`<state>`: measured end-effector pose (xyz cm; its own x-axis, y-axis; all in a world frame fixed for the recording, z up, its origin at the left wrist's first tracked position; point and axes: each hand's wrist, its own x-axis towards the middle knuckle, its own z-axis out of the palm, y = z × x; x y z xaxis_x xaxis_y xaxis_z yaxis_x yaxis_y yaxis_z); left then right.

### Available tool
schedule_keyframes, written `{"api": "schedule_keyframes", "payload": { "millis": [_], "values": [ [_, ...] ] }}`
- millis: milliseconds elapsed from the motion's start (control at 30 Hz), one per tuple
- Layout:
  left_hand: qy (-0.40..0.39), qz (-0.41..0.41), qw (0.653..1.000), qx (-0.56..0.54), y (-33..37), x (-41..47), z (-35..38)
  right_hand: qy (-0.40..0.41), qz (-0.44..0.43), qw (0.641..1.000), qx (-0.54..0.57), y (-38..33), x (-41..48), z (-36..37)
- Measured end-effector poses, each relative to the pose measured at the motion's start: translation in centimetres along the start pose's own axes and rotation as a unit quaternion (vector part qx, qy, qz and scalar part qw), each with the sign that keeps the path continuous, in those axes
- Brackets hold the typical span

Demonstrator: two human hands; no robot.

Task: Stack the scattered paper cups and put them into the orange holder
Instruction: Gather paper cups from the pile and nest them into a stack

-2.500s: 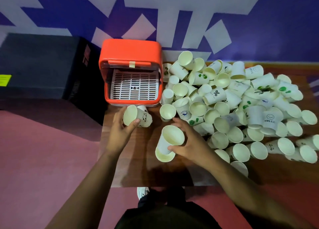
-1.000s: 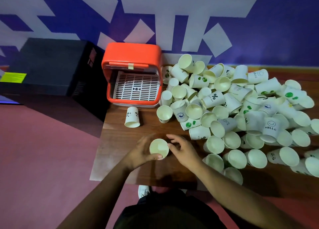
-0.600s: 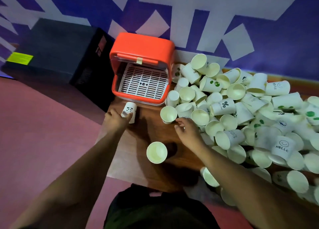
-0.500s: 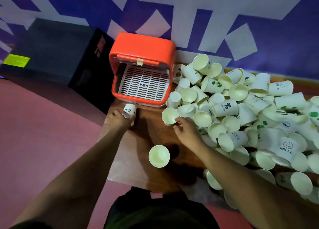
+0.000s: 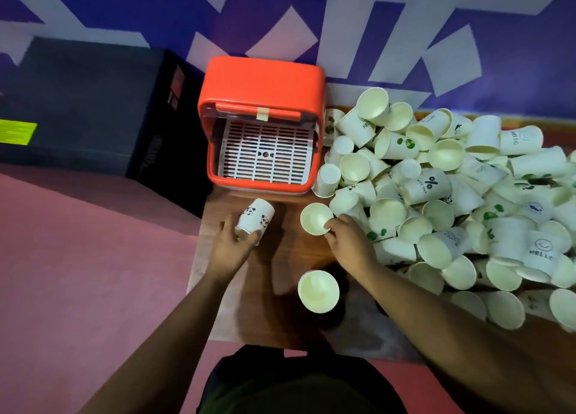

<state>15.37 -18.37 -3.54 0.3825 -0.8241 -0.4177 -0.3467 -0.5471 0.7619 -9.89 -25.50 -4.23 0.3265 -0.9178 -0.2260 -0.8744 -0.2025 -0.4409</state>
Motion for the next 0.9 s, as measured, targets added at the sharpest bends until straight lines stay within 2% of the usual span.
{"api": "schedule_keyframes", "payload": {
  "millis": [100, 200, 367, 633, 767, 833, 900],
  "values": [
    [-0.017, 0.015, 0.997, -0.076, 2.0, -2.0, -0.8, 0.003, 0.0, 0.999, 0.052, -0.4, -0.2, -0.9],
    [-0.035, 0.051, 0.993, -0.105, 4.0, -3.7, -1.6, 0.013, 0.022, 0.992, 0.121, -0.7, -0.9, -2.6],
    [-0.157, 0.128, 0.97, -0.136, 6.2, -6.5, -2.2, 0.032, 0.052, 0.974, 0.216, -0.3, -2.5, -5.2],
    [-0.233, 0.234, 0.944, 0.021, 5.9, -10.5, 1.9, 0.104, 0.054, 0.948, 0.297, 1.6, -5.9, -7.6],
    [-0.217, 0.292, 0.918, 0.159, 4.2, -10.0, 3.9, 0.103, 0.074, 0.941, 0.313, 1.9, -7.2, -9.0],
    [-0.207, 0.297, 0.91, 0.202, 3.4, -9.7, 4.9, 0.095, 0.076, 0.937, 0.327, 1.6, -8.0, -9.7],
    [-0.217, 0.266, 0.924, 0.169, 2.9, -9.7, 5.7, 0.084, 0.078, 0.938, 0.327, 1.1, -8.6, -10.1]
  ]
}}
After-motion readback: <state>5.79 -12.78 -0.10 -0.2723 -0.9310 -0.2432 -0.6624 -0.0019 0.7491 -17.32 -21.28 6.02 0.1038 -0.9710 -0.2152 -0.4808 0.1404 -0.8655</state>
